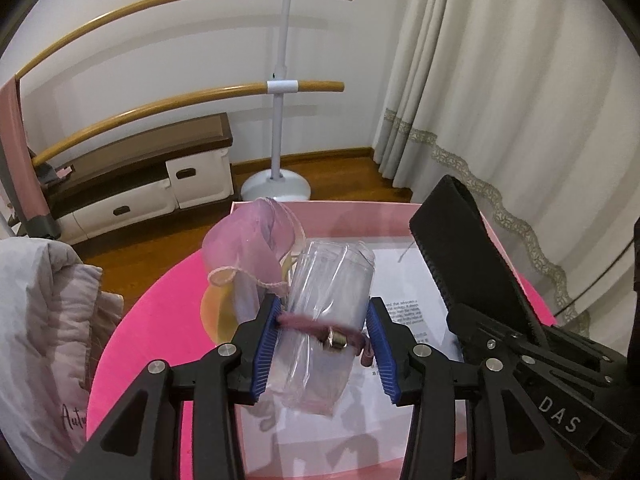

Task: Organize soft objects
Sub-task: 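Carry pouch with left tool while right tool carries black case into box, release, then withdraw both open tools from the pink box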

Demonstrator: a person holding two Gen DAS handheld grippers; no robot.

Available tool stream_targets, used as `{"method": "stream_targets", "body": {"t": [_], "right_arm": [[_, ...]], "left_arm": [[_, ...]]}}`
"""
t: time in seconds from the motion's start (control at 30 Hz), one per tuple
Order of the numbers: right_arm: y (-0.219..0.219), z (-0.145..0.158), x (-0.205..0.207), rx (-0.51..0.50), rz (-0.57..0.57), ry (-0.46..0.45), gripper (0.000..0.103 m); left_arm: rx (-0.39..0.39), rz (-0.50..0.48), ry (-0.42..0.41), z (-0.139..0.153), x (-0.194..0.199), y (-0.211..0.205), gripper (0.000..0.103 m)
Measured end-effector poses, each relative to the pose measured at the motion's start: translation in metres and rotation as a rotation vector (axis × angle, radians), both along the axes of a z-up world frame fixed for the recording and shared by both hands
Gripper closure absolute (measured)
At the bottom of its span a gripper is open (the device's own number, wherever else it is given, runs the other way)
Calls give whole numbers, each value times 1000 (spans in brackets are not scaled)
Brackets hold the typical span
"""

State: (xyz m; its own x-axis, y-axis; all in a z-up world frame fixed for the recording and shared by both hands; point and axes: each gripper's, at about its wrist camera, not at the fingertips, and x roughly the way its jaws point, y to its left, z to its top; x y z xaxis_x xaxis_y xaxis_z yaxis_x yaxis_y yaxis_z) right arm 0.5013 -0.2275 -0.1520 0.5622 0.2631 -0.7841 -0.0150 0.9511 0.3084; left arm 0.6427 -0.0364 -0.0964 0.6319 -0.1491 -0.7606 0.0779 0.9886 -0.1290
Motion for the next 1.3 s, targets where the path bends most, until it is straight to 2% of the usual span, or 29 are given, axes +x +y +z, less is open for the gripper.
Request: {"method": "stream_targets", "body": {"t": [0.03, 0.07, 0.1, 0.17, 0.2, 0.27, 0.37, 0.43, 0.5, 0.63, 0.93, 1.07, 1.3], "right_arm": [[-1, -1, 0, 0, -7, 3, 79], [-2, -2, 0, -2, -10, 5, 78], [-3, -3, 1, -2, -12, 7, 74], [-5, -4, 1, -7, -20, 8, 71], [-6, -4, -1, -4, -23, 6, 66], [-9, -3, -4, -1, -33, -1, 57], [-14, 0, -7, 0, -55, -13, 38], [-16, 4, -12, 6, -80, -32, 14], [-18, 10, -18, 3, -94, -59, 1], [-16, 24, -31, -16, -98, -102, 0], [-10, 62, -74, -19, -102, -198, 0], [-12, 81, -111, -64, -128, -266, 0], [-9, 92, -150, -127, -141, -301, 0]], "left_arm": [[1, -6, -2, 0, -1, 1, 59], [3, -7, -7, 0, -1, 1, 52], [5, -4, -13, 0, -7, 4, 40], [22, 20, -27, 2, -12, 6, 28], [21, 26, -33, 2, -18, 6, 22], [22, 38, -37, 2, -27, 6, 19], [14, 52, -55, 8, -41, 10, 13], [8, 72, -77, 11, -52, 16, 2], [3, 86, -103, 15, -71, 21, 0], [73, 113, -163, 28, -102, 22, 0], [110, 131, -276, 47, -172, 28, 0], [128, 120, -281, 43, -195, 31, 0], [137, 118, -289, 34, -238, 29, 0]]}}
